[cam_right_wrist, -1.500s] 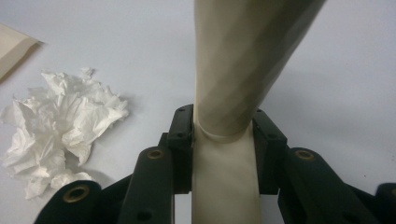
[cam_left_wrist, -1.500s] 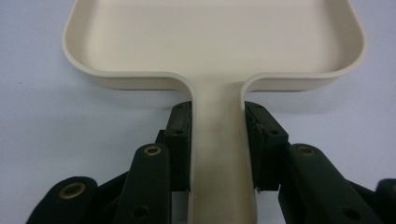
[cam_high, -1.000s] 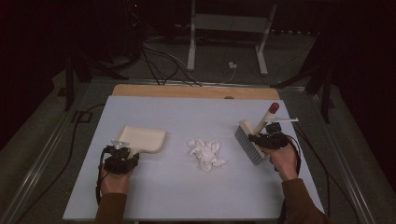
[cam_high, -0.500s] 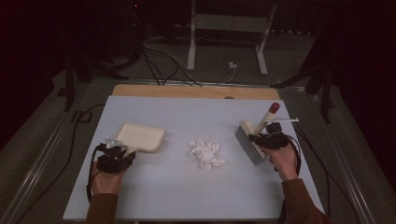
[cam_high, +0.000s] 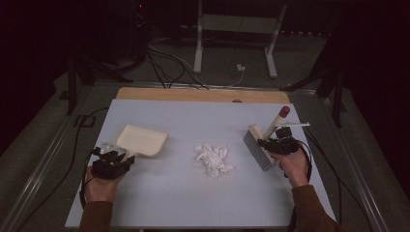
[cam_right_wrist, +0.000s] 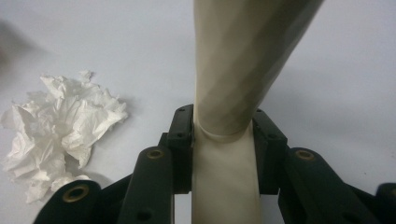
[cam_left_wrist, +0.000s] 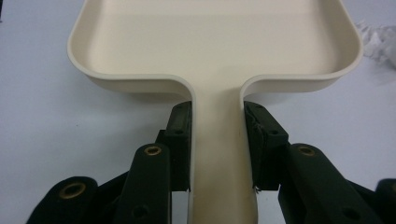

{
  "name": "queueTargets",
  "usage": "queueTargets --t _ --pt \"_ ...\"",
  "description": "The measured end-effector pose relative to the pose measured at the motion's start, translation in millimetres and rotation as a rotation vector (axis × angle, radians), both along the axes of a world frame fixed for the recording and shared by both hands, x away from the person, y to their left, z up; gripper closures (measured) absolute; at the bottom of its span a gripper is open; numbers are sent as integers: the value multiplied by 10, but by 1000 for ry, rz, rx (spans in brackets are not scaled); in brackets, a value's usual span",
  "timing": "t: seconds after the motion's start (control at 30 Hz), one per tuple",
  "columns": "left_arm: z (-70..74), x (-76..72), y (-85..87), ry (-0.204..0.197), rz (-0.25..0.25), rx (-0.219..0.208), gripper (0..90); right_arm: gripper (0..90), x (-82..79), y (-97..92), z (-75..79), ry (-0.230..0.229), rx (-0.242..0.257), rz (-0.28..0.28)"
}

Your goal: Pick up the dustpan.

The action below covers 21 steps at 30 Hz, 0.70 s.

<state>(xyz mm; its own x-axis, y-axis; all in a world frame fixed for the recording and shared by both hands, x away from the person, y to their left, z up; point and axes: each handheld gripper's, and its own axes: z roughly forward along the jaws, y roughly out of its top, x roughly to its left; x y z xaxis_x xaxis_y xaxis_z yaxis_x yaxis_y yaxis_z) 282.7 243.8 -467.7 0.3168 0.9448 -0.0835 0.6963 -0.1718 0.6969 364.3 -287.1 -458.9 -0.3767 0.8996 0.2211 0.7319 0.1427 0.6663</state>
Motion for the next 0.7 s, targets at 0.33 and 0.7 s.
queueTargets --t 0.33,0.7 --pt "58 -24 23 -21 -86 12 668 668 -2 -1 0 0 1 -1" --pt "113 -48 13 -37 -189 39 667 668 0 -16 -4 1 6 -4"
